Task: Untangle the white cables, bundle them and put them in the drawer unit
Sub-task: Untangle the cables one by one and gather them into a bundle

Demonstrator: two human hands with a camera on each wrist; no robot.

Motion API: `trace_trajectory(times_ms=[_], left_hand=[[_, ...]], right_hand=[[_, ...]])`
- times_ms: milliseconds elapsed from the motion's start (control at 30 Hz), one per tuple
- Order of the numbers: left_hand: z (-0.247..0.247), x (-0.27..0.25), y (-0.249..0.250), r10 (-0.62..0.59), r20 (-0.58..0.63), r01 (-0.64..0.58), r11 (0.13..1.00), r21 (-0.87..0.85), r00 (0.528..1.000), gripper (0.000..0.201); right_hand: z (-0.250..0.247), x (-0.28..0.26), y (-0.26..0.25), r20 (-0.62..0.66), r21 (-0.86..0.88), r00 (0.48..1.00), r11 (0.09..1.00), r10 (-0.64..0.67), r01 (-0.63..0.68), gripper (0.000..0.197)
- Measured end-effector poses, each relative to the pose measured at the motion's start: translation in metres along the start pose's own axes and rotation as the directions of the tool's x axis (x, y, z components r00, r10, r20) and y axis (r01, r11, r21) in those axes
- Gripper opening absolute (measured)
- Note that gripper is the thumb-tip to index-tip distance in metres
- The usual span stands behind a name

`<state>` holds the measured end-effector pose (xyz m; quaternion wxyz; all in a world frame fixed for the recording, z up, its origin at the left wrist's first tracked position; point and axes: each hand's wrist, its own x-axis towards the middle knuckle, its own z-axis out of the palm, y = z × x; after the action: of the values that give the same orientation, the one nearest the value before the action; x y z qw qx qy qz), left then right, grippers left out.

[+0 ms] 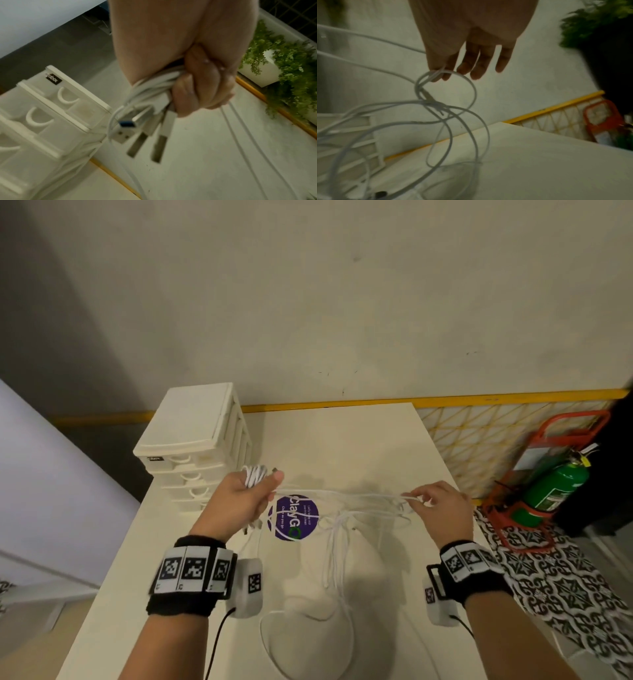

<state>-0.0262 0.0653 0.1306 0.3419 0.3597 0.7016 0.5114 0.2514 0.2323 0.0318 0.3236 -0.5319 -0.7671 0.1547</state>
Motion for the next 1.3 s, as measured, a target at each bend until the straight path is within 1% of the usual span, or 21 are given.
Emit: trace_trajectory(times_ms=[67, 133, 167, 200, 300, 333, 433, 500, 567, 667, 733, 800, 867, 900, 933, 1033, 1067, 1100, 1200, 1267, 1300], left_hand=[[0.003, 0.005, -0.001, -0.003, -0.1, 0.0, 1.0, -0.031, 0.995, 0.041], [0.01, 0.006, 0.001, 0.013, -0.09, -0.012, 1.0, 0.011, 0.996, 0.044], [0.015, 0.006, 0.002, 0.018, -0.058, -0.015, 0.998, 0.057, 0.998, 0.045], [0.021, 0.004, 0.003, 0.017, -0.03, -0.014, 0.994, 0.107, 0.999, 0.044], [0.039, -0.003, 0.003, 0.025, 0.045, -0.032, 0.985, 0.169, 0.999, 0.03], [0.045, -0.005, 0.001, 0.028, 0.065, -0.039, 0.986, 0.16, 0.997, 0.026], [0.057, -0.006, -0.006, 0.043, 0.079, -0.055, 0.987, 0.153, 0.996, 0.03], [0.065, -0.004, -0.012, 0.084, 0.089, -0.1, 0.976, 0.191, 0.992, 0.027], [0.073, 0.0, -0.022, 0.101, 0.103, -0.126, 0.955, 0.268, 0.989, 0.037], [0.079, 0.004, -0.039, 0.047, 0.123, -0.091, 0.923, 0.375, 0.991, 0.036], [0.078, 0.001, -0.044, 0.053, 0.108, -0.093, 0.905, 0.415, 0.993, 0.038], [0.073, 0.0, -0.045, 0.06, 0.044, -0.074, 0.885, 0.46, 0.997, 0.043], [0.067, 0.001, -0.042, 0.056, -0.048, -0.022, 0.843, 0.537, 0.997, 0.049], [0.063, 0.003, -0.041, 0.053, -0.079, 0.001, 0.823, 0.568, 0.996, 0.053], [0.059, 0.005, -0.04, 0.056, -0.088, 0.005, 0.817, 0.576, 0.995, 0.056], [0.039, 0.009, -0.033, 0.05, -0.135, 0.025, 0.865, 0.501, 0.99, 0.056], [0.031, 0.01, -0.03, 0.029, -0.156, 0.048, 0.882, 0.47, 0.987, 0.052], [0.025, 0.011, -0.027, 0.007, -0.169, 0.07, 0.893, 0.444, 0.986, 0.049], [0.016, 0.01, -0.019, -0.073, -0.17, 0.13, 0.926, 0.354, 0.983, 0.047], [0.016, 0.01, -0.015, -0.103, -0.158, 0.139, 0.961, 0.24, 0.982, 0.042], [0.017, 0.009, -0.012, -0.114, -0.148, 0.142, 0.971, 0.194, 0.982, 0.041]], right_hand=[[0.0, 0.002, -0.013, 0.046, 0.19, 0.987, 0.969, 0.153, -0.159, 0.018], [0.003, 0.003, -0.028, 0.17, 0.414, 0.944, 0.849, 0.283, -0.329, 0.021], [0.005, 0.004, -0.034, 0.209, 0.502, 0.93, 0.783, 0.303, -0.368, 0.018], [0.006, 0.005, -0.042, 0.233, 0.563, 0.926, 0.736, 0.297, -0.377, 0.013], [0.008, 0.003, -0.063, 0.289, 0.612, 0.941, 0.723, 0.174, -0.322, 0.015], [0.006, 0.003, -0.07, 0.32, 0.642, 0.936, 0.694, 0.144, -0.326, 0.017], [-0.004, -0.002, -0.088, 0.411, 0.763, 0.908, 0.517, 0.076, -0.389, 0.023], [-0.008, -0.005, -0.097, 0.444, 0.79, 0.896, 0.464, 0.016, -0.399, 0.025], [-0.011, -0.007, -0.107, 0.462, 0.824, 0.886, 0.383, -0.029, -0.417, 0.027], [-0.02, -0.005, -0.115, 0.475, 0.863, 0.879, 0.219, -0.045, -0.456, 0.029], [-0.026, 0.0, -0.113, 0.481, 0.872, 0.877, 0.115, -0.024, -0.475, 0.029], [-0.03, 0.005, -0.105, 0.507, 0.86, 0.862, 0.071, 0.003, -0.505, 0.029], [-0.028, 0.007, -0.097, 0.538, 0.837, 0.842, 0.1, 0.036, -0.539, 0.029], [-0.027, 0.007, -0.092, 0.544, 0.827, 0.837, 0.138, 0.057, -0.546, 0.029], [-0.027, 0.007, -0.088, 0.531, 0.816, 0.843, 0.214, 0.086, -0.537, 0.029], [-0.03, 0.008, -0.07, 0.391, 0.684, 0.913, 0.629, 0.112, -0.37, 0.014], [-0.03, 0.009, -0.064, 0.352, 0.627, 0.933, 0.721, 0.075, -0.295, 0.007], [-0.028, 0.009, -0.058, 0.34, 0.577, 0.94, 0.783, 0.03, -0.233, 0.007], [-0.015, 0.004, -0.045, 0.365, 0.426, 0.93, 0.895, -0.038, -0.13, 0.014], [-0.004, 0.001, -0.038, 0.346, 0.292, 0.938, 0.953, -0.023, -0.084, 0.02], [-0.001, -0.001, -0.036, 0.341, 0.21, 0.94, 0.976, -0.012, -0.064, 0.029]])
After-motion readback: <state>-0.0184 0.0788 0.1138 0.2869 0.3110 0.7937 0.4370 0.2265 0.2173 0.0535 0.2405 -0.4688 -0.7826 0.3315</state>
